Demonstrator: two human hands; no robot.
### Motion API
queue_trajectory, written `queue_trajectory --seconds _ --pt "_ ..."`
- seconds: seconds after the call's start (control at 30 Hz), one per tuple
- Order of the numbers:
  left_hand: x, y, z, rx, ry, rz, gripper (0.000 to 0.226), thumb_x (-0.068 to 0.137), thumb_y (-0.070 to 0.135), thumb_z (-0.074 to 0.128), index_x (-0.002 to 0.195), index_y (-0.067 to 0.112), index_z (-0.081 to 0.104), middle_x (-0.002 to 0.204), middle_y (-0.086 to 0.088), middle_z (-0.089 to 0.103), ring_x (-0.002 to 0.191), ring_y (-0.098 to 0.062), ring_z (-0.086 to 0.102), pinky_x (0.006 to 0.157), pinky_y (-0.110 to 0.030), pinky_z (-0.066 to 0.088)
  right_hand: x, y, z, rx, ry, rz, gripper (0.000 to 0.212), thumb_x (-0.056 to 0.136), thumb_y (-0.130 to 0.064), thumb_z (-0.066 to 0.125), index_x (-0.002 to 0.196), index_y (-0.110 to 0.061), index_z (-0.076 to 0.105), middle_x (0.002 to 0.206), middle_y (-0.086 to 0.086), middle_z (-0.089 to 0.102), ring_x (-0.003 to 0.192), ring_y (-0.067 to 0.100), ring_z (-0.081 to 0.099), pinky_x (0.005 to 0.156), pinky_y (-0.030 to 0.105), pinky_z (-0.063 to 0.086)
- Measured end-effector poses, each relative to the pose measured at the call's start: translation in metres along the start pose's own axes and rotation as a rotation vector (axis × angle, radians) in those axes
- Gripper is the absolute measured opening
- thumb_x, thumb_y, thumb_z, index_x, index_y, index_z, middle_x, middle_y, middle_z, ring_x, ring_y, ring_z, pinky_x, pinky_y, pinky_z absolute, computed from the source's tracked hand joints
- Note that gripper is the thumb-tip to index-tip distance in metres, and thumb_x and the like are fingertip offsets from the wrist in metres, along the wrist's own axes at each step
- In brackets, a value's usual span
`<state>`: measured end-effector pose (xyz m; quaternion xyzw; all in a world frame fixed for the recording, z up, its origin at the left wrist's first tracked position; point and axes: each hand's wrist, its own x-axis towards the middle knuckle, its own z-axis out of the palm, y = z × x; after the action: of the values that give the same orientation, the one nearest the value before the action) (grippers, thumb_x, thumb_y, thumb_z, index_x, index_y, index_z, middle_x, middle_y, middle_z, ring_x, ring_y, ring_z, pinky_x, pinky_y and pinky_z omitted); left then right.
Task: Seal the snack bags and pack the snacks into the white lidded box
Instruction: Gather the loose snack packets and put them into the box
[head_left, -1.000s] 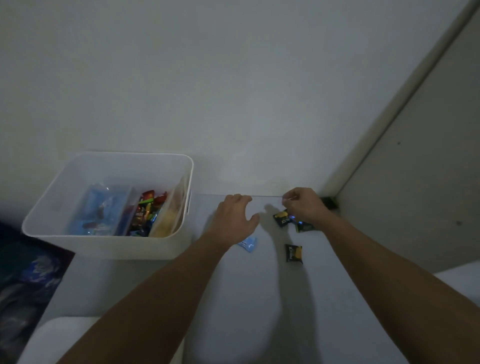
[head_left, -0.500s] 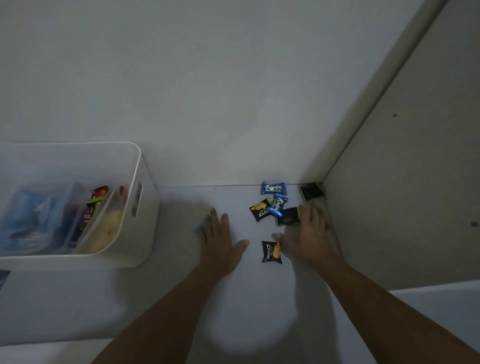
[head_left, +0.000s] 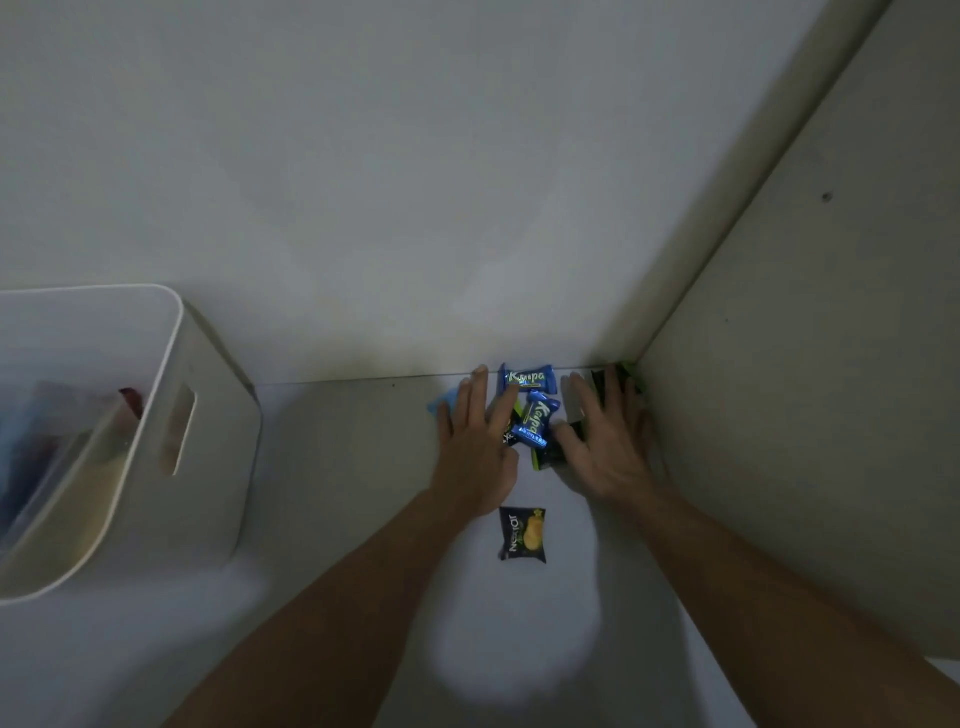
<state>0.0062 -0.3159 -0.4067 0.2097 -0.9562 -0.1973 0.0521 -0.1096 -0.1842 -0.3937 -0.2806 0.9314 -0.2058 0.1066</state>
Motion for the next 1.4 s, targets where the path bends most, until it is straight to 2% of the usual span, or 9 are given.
queue_trajectory --seconds 0.13,0.3,0.53,0.6,0.77,0.9,1.03,1.2,1.4 --pt "0.018 -0.003 -0.001 0.109 -0.004 0.120 0.070 0.078 0.021 0.034 0.148 0.020 0.028 0.159 -0.009 0.019 0.140 -0.038 0.028 0.108 -0.059 0.027 0.005 0.001 0.009 -0.001 -0.009 0.010 0.080 0.074 -0.078 0.039 0.143 -0.041 0.025 0.160 0.008 0.007 0.146 0.034 -0.004 0.115 0.062 0.007" --pt "0.022 -0.009 -0.003 0.190 -0.011 0.167 0.067 0.074 0.025 0.029 0.140 0.021 0.041 0.140 -0.008 0.048 0.120 -0.034 0.048 0.103 -0.054 0.035 0.000 0.003 0.010 -0.016 0.007 -0.032 0.062 0.068 -0.053 0.057 0.127 -0.037 0.049 0.152 0.007 0.024 0.145 0.032 0.005 0.113 0.063 0.005" --pt "-0.015 -0.017 0.003 0.051 0.082 0.174 0.054 0.083 0.049 0.047 0.128 0.018 0.053 0.126 -0.012 0.052 0.118 -0.031 0.046 0.103 -0.058 0.031 -0.030 0.015 0.000 0.176 0.060 -0.146 0.054 0.066 -0.032 0.060 0.119 -0.018 0.058 0.125 0.008 0.041 0.112 0.026 0.048 0.094 0.039 0.047" --pt "-0.032 -0.014 0.004 0.007 0.081 0.158 0.075 0.080 0.074 0.039 0.126 0.017 0.054 0.135 -0.010 0.049 0.126 -0.032 0.041 0.109 -0.058 0.025 -0.040 0.017 -0.003 0.218 0.037 -0.122 0.058 0.070 -0.029 0.059 0.127 -0.020 0.051 0.139 0.008 0.033 0.117 0.027 0.049 0.094 0.033 0.046" --pt "-0.072 -0.001 0.004 0.035 -0.033 0.076 0.121 0.048 0.098 0.036 0.141 0.021 0.037 0.151 -0.005 0.033 0.141 -0.036 0.022 0.113 -0.062 0.012 -0.059 0.025 0.000 -0.055 0.027 -0.111 0.062 0.078 -0.045 0.052 0.137 -0.030 0.038 0.151 0.008 0.031 0.140 0.032 0.026 0.107 0.051 0.034" --pt "-0.091 0.013 0.012 0.068 0.072 0.036 0.096 0.058 0.080 0.054 0.137 0.027 0.042 0.138 -0.003 0.046 0.132 -0.036 0.036 0.109 -0.060 0.021 -0.074 0.026 0.006 -0.164 0.136 -0.111 0.046 0.081 -0.046 0.056 0.125 -0.033 0.049 0.137 0.005 0.044 0.126 0.029 0.037 0.099 0.046 0.035" --pt "-0.097 0.015 0.022 0.075 0.286 0.086 0.060 0.068 0.052 0.061 0.121 0.025 0.059 0.107 -0.004 0.059 0.098 -0.030 0.055 0.091 -0.045 0.040 -0.084 0.028 0.015 -0.093 0.256 -0.130 0.039 0.074 -0.034 0.065 0.110 -0.018 0.060 0.118 0.009 0.055 0.097 0.032 0.051 0.080 0.036 0.044" --pt "-0.100 0.012 0.025 0.052 0.407 0.096 0.027 0.065 0.032 0.068 0.090 0.022 0.066 0.084 -0.003 0.057 0.073 -0.025 0.056 0.056 -0.033 0.045 -0.091 0.029 0.015 0.058 0.240 -0.136 0.042 0.068 -0.015 0.070 0.108 -0.013 0.059 0.107 0.011 0.055 0.079 0.030 0.059 0.062 0.025 0.041" --pt "-0.101 0.010 0.017 -0.007 0.384 0.100 0.010 0.068 0.025 0.063 0.071 0.017 0.057 0.078 -0.005 0.052 0.068 -0.024 0.051 0.044 -0.032 0.044 -0.097 0.030 0.009 0.002 0.166 -0.175 0.028 0.077 -0.015 0.069 0.105 -0.014 0.065 0.109 0.011 0.053 0.081 0.032 0.062 0.061 0.035 0.052"
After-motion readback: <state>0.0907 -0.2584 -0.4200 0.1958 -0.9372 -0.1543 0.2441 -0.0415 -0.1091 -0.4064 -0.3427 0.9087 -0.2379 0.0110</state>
